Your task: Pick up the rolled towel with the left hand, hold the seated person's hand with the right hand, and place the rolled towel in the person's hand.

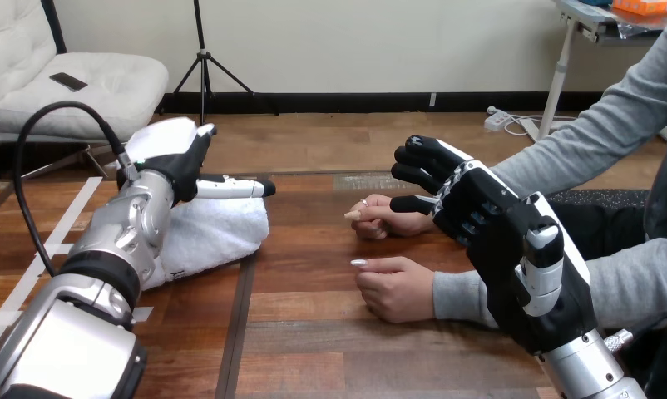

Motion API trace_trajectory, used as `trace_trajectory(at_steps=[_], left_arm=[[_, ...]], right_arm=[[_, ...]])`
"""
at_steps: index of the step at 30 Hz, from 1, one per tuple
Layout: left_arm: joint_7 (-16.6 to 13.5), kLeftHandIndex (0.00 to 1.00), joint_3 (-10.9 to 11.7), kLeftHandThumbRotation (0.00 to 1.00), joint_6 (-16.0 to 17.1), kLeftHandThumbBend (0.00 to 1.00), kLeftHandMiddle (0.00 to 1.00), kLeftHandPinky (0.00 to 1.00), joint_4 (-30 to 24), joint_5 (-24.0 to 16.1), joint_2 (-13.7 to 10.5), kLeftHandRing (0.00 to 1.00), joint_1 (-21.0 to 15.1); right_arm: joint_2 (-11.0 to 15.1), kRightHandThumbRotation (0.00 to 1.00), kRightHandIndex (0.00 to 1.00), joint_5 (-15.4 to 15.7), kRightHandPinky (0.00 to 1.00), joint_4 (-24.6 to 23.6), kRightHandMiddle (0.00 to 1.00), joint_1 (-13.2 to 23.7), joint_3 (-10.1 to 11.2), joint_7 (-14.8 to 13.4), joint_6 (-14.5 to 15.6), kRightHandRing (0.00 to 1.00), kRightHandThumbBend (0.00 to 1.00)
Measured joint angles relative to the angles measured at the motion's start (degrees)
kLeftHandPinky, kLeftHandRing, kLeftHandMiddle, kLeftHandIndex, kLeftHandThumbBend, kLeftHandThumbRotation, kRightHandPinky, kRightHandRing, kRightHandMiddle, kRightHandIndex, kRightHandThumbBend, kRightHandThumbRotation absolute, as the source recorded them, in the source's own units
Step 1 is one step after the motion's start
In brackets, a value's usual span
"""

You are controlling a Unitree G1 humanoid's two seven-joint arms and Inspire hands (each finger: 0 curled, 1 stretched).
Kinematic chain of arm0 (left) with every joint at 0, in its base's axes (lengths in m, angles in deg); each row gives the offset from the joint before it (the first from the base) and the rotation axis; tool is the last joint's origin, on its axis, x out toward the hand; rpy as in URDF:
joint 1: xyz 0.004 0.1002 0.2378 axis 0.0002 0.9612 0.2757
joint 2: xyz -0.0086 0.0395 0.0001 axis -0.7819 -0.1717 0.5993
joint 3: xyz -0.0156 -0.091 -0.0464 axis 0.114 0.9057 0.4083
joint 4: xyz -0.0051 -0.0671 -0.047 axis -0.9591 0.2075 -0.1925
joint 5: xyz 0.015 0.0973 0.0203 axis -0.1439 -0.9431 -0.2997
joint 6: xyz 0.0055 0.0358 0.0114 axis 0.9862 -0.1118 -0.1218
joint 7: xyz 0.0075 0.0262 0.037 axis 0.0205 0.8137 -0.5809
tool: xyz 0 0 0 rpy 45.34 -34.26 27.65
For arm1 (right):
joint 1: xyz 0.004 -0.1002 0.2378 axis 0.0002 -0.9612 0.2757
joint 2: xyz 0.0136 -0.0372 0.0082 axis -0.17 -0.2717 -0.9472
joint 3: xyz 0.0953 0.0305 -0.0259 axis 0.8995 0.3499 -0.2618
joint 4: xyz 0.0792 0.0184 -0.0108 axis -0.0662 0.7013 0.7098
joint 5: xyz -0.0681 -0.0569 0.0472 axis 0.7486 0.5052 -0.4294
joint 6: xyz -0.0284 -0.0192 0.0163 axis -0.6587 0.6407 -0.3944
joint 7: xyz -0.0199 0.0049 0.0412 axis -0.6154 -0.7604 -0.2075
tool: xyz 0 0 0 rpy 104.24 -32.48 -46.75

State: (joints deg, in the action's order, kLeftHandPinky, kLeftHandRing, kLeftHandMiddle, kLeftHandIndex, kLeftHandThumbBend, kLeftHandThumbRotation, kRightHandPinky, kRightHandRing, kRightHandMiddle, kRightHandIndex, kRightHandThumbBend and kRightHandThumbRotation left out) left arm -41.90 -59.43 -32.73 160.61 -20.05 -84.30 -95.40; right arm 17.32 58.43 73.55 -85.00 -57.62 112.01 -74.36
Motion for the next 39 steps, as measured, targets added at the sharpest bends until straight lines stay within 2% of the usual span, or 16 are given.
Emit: trace_trajectory(at_steps=[6,22,31,39], left_arm=[[0.55,0.98,-0.79,0.79,-1.15,0.92,0.99,0.96,0.39,0.02,0.08,0.99,0.0],[2.24,1.0,-2.07,0.8,-5.0,0.93,1.0,1.0,1.2,-0.15,1.24,1.0,0.03],[2.79,1.0,-3.56,0.81,-5.91,0.97,1.0,1.0,1.21,-0.67,1.66,1.0,0.13],[3.16,1.0,-3.84,0.79,-6.49,0.98,1.0,1.0,1.2,-0.83,1.85,1.0,0.51]], right_arm=[[0.0,1.0,0.85,-0.09,0.76,-0.12,0.88,-0.01,0.0,0.0,0.0,0.87,1.0],[0.0,1.0,0.86,-0.09,0.76,-0.27,0.88,-0.18,0.0,-0.06,0.0,0.88,1.0],[0.01,1.0,0.86,-0.41,0.77,-0.38,0.88,-0.35,0.0,0.17,-0.01,0.88,1.0],[0.06,1.0,0.86,-0.82,0.77,-0.62,0.88,-0.48,0.01,0.58,-0.03,0.88,1.0]])
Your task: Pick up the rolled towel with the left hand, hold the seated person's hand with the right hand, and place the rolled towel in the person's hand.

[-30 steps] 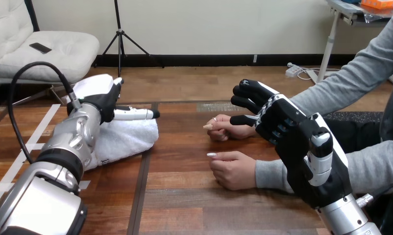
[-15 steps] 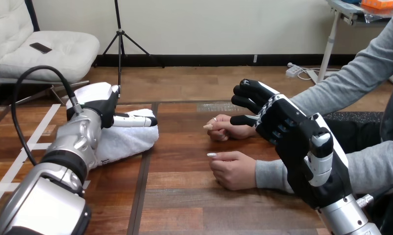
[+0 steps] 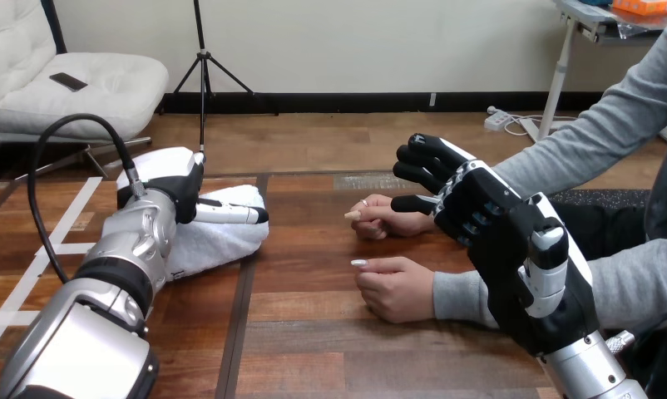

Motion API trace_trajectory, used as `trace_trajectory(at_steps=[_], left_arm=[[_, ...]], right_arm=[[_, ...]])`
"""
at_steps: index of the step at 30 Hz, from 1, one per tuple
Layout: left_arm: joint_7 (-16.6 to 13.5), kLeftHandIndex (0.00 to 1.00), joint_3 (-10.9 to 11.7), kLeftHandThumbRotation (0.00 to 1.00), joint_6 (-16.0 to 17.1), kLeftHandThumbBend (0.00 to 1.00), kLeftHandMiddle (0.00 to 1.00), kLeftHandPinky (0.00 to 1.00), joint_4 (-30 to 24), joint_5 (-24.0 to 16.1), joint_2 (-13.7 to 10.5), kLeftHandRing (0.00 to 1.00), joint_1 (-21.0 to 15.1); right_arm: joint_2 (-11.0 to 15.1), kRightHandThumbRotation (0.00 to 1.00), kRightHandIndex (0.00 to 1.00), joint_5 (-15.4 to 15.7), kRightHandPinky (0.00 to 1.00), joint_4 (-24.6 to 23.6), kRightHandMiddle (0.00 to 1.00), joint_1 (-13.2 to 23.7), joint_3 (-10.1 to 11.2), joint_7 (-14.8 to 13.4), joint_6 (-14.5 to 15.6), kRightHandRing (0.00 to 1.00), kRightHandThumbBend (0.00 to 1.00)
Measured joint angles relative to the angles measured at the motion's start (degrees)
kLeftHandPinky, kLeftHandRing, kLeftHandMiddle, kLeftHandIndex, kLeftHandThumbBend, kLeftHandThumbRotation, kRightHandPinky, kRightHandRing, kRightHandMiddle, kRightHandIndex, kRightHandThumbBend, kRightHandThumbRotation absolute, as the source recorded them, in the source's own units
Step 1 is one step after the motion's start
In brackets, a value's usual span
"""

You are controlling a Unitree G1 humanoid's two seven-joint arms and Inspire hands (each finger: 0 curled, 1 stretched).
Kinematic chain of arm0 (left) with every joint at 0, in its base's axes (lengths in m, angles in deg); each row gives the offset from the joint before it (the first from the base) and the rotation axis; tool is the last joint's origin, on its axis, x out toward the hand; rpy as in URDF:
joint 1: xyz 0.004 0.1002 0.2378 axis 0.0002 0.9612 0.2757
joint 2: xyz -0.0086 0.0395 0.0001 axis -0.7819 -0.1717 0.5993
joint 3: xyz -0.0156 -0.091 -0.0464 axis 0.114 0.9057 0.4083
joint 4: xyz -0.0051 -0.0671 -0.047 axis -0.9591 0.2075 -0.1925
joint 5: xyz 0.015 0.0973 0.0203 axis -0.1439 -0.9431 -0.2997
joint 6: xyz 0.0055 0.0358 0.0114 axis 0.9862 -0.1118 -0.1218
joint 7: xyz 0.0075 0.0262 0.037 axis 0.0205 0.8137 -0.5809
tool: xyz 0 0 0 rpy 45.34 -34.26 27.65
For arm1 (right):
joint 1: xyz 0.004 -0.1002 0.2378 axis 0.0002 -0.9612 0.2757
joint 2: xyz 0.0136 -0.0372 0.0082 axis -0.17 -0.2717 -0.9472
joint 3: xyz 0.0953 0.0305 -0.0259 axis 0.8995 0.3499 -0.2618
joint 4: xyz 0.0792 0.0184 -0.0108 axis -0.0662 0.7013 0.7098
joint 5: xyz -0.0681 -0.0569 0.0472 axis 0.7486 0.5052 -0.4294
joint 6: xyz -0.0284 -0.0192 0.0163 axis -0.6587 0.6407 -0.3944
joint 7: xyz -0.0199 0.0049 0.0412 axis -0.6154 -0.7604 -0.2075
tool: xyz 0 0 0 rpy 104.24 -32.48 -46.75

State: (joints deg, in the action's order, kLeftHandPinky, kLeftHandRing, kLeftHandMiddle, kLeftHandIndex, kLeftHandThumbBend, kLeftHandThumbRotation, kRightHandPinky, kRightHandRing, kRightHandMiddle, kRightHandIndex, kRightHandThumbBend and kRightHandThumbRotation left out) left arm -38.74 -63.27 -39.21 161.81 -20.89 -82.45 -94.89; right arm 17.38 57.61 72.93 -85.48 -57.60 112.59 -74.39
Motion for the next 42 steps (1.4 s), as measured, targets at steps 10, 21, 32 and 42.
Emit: trace_trajectory(at_steps=[10,21,32,42], left_arm=[[0.63,1.0,-0.19,0.77,-1.01,0.98,1.0,1.0,0.03,-0.15,0.32,1.0,0.58],[2.04,1.0,-1.45,0.77,-1.65,0.99,1.0,1.0,0.04,-0.84,0.6,1.0,1.13],[3.09,1.0,-2.14,0.74,-2.39,1.0,1.0,1.0,0.07,-1.03,1.47,1.0,1.88],[3.18,1.0,-2.47,0.74,-2.67,0.99,1.0,1.0,0.09,-1.09,1.72,1.0,1.95]], right_arm=[[0.0,1.0,0.86,-0.09,0.78,-1.25,0.88,-0.7,0.0,0.01,0.0,0.88,1.0],[0.03,1.0,0.85,-0.17,0.77,-2.71,0.87,-1.68,0.02,-0.02,0.0,0.87,1.0],[0.03,1.0,0.84,-0.17,0.75,-3.35,0.86,-1.89,0.03,-0.03,-0.02,0.86,1.0],[0.02,1.0,0.84,-0.17,0.73,-3.51,0.86,-2.61,0.03,-0.06,-0.02,0.85,1.0]])
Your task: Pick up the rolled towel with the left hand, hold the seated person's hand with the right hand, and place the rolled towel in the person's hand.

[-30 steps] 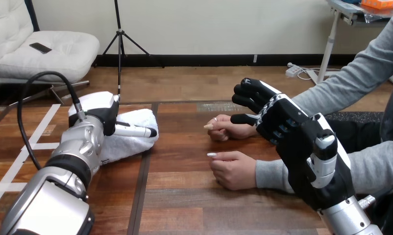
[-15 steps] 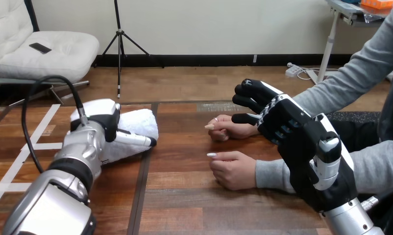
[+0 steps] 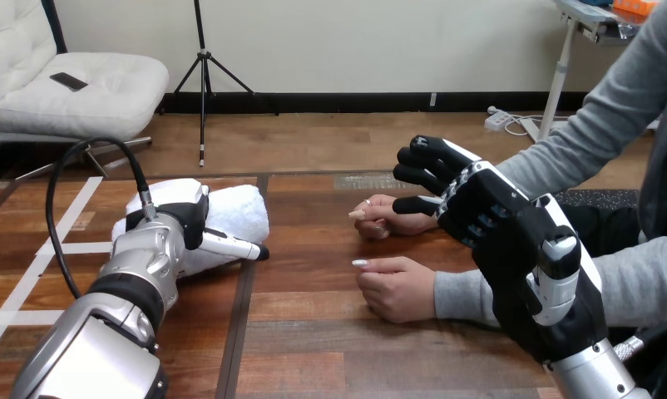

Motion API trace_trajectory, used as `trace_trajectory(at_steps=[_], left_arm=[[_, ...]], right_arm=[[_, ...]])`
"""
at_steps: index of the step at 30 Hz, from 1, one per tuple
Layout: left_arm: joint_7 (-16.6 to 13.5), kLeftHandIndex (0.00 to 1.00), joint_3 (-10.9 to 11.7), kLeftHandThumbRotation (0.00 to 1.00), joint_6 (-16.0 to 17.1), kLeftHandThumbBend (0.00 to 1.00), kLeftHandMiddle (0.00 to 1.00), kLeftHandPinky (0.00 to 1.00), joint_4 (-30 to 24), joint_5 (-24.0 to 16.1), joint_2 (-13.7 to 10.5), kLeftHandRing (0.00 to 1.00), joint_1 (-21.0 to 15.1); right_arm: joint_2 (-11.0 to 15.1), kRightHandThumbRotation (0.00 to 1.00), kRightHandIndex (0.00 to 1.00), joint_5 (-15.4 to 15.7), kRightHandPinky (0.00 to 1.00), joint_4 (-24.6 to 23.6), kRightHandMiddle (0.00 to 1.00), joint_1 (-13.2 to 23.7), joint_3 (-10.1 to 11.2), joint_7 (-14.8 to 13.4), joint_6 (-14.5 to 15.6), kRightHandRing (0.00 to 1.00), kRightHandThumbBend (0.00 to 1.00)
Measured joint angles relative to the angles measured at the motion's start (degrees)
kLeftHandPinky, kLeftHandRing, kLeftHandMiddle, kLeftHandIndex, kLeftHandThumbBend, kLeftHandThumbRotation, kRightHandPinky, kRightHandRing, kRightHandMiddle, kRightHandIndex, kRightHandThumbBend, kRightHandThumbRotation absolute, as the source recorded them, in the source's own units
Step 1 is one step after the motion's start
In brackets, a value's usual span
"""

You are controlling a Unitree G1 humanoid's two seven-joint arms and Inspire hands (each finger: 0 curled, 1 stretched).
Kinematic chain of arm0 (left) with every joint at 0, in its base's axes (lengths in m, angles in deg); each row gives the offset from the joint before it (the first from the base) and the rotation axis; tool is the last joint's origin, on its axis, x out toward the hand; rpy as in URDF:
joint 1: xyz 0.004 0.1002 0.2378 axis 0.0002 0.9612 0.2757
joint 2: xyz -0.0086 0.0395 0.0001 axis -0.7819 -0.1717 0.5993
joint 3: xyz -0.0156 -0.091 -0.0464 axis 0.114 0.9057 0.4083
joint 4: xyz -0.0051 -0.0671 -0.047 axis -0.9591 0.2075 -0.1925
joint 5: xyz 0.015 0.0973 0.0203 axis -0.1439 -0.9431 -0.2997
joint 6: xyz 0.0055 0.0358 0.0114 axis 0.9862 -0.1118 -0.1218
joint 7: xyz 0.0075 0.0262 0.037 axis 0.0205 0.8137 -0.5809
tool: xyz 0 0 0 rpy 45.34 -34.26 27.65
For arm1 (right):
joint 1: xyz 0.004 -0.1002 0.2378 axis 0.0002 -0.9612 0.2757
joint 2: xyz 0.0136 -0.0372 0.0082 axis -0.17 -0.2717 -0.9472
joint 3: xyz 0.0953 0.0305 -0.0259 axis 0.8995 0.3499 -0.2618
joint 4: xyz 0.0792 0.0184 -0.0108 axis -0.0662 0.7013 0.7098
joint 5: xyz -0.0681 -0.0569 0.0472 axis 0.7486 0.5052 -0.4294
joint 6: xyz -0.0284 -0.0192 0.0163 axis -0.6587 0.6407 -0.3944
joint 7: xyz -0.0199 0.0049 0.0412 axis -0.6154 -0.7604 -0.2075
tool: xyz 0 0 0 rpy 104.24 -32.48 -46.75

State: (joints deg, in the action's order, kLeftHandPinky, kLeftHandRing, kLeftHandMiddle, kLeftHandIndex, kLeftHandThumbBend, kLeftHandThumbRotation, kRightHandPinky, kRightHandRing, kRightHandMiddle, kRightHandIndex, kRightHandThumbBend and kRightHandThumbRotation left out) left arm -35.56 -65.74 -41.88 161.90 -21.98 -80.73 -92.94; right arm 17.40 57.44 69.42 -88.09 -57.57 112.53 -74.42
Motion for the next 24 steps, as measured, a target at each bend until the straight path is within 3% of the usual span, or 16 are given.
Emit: trace_trajectory(at_steps=[24], left_arm=[[2.22,1.0,-0.57,0.75,-1.09,0.94,1.0,1.0,-0.06,-0.03,0.0,1.0,-0.15]], right_arm=[[0.0,1.0,0.85,-0.17,0.71,-1.84,0.86,-0.64,0.0,0.13,-0.07,0.85,1.0]])
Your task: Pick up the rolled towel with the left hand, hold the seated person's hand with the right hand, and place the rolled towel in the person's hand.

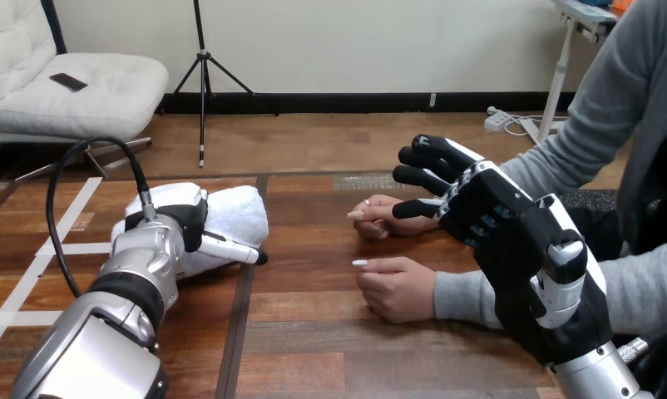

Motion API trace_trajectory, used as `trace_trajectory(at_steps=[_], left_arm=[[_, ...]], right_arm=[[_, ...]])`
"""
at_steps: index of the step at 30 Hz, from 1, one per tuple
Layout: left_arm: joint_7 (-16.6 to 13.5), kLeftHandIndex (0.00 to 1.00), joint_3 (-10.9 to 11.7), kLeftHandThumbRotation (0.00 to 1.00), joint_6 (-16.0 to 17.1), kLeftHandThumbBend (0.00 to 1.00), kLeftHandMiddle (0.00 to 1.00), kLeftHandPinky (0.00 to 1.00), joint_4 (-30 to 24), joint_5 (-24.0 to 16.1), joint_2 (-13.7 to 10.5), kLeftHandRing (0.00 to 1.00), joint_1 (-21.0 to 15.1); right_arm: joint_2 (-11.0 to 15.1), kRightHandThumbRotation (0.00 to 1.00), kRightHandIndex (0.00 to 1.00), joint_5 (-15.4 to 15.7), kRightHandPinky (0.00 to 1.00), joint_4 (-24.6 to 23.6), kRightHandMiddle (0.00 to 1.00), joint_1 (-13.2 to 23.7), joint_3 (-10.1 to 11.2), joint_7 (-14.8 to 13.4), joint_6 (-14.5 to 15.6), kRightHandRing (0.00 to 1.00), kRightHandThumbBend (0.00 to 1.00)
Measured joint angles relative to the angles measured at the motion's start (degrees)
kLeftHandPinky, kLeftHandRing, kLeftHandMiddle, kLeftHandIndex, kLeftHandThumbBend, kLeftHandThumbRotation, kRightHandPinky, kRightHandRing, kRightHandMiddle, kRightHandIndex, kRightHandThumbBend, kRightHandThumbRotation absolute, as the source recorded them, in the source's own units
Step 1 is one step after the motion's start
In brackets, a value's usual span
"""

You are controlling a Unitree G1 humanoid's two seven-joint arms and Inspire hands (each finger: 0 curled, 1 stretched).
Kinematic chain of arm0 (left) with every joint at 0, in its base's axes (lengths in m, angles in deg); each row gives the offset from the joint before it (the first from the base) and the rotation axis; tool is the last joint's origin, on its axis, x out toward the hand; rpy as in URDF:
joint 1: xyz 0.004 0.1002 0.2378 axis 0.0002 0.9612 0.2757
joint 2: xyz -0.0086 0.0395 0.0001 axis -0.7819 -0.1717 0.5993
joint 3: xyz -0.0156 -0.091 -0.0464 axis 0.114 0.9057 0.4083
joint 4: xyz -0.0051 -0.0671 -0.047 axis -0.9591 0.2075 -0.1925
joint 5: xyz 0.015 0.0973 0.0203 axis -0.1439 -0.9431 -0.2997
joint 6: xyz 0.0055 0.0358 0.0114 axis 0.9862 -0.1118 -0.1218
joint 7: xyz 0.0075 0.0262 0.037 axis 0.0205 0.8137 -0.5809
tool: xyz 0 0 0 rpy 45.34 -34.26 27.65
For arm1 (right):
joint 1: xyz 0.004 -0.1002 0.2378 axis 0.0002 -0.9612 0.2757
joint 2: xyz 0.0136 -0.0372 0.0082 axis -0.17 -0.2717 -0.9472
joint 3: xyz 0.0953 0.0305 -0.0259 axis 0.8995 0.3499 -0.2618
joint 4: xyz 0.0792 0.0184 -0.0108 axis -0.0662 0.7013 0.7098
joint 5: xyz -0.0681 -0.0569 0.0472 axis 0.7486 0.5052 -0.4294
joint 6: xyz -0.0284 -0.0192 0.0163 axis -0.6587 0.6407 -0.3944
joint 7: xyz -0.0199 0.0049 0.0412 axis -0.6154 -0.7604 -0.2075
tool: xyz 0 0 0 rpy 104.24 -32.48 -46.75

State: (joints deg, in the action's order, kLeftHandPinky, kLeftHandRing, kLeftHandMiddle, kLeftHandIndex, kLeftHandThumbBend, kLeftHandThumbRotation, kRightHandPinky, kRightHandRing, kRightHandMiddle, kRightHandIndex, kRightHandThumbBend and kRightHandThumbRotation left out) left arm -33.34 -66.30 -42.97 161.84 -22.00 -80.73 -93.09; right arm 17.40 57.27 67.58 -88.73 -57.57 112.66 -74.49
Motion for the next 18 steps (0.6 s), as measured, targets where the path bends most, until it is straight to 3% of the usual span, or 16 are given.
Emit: trace_trajectory(at_steps=[10,18], left_arm=[[-1.33,0.92,-0.29,0.68,-0.83,0.81,0.94,0.93,0.0,0.03,0.18,0.93,0.04],[-3.56,0.85,-0.19,0.62,-1.18,0.78,0.88,0.83,0.0,0.15,0.25,0.86,0.09]], right_arm=[[0.0,1.0,0.84,-0.14,0.71,-0.29,0.86,-0.2,0.0,0.02,0.0,0.85,1.0],[0.01,1.0,0.84,-0.44,0.71,-0.38,0.86,-0.31,0.0,0.21,0.0,0.85,1.0]])
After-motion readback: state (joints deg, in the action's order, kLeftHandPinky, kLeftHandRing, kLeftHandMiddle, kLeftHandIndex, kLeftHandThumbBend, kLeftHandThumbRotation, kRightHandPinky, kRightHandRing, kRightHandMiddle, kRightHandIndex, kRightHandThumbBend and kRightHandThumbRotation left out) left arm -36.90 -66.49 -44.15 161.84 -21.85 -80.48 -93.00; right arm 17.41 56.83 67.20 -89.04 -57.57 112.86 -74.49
